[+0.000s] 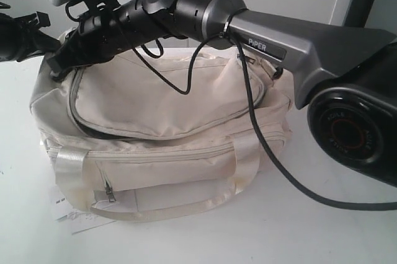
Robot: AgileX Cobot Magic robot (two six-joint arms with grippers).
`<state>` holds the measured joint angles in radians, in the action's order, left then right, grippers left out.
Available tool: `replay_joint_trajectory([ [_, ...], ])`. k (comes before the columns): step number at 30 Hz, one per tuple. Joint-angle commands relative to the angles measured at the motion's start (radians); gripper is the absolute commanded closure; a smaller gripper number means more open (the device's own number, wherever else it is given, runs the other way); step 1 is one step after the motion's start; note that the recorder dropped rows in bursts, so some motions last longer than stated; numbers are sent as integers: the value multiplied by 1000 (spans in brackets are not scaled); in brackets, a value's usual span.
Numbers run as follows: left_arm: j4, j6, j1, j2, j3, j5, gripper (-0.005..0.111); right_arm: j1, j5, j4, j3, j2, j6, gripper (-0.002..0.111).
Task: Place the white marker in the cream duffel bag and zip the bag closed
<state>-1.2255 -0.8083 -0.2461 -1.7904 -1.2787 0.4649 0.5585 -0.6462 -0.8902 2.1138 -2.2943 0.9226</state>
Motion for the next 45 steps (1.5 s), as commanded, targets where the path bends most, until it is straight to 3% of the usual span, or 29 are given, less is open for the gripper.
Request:
replay_joint_trajectory([
  [1,-11,-6,-2,-1,-4,23,107,0,-60,-1,8,13,-33,108],
  [45,-11,0,-2,-1,-4,6,107,3,-298,13,8,45,-142,108],
])
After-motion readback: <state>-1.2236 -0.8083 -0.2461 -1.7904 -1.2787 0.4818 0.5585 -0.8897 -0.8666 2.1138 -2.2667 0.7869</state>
